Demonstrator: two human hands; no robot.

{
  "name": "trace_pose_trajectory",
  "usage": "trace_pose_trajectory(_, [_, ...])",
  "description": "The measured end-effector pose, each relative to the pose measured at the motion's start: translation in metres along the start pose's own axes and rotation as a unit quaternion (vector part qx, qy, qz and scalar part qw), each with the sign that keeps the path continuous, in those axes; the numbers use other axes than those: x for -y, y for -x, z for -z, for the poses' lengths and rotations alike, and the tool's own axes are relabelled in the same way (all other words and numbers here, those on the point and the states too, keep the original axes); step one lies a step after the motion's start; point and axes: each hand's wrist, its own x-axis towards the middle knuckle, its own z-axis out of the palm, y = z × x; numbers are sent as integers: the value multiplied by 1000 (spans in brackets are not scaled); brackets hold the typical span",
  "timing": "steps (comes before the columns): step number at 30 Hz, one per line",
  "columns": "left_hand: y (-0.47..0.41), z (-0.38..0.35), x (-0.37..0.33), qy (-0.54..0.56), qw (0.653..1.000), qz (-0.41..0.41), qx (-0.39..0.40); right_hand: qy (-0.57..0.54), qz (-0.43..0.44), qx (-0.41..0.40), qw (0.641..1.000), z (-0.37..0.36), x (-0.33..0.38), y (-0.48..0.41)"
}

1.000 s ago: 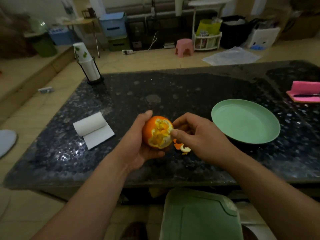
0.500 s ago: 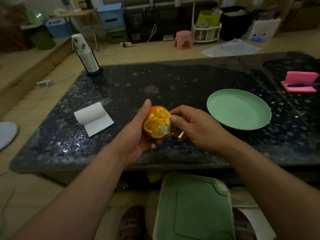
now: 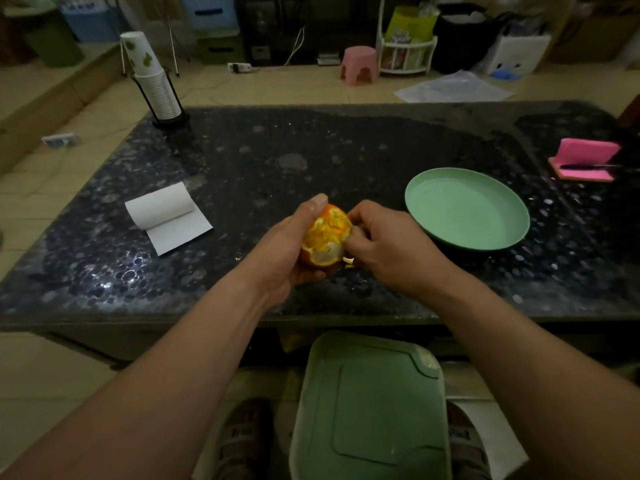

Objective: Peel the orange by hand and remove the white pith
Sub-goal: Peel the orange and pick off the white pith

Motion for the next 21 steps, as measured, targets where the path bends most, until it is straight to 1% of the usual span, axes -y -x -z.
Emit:
trace_pose_trajectory(7, [-14,1,-1,-27,999,2,17,-51,-36,51,997,4,-9,-7])
trace_pose_trajectory(14, [-17,-1,1,8,1000,2,16,-71,-38,8,997,-2,-13,-14])
trace_pose_trajectory(16, [-18,1,1,19,1000,4,15,-95,-39,13,995,-3,-15,-14])
trace_pose_trajectory(18, [-19,2,0,17,1000,-3,14,-111,-36,35,993,-2,-15,-14])
trace_pose_trajectory(21, [-19,1,1,-4,1000,-23,13,-62,-23,36,997,-1,-16,-14])
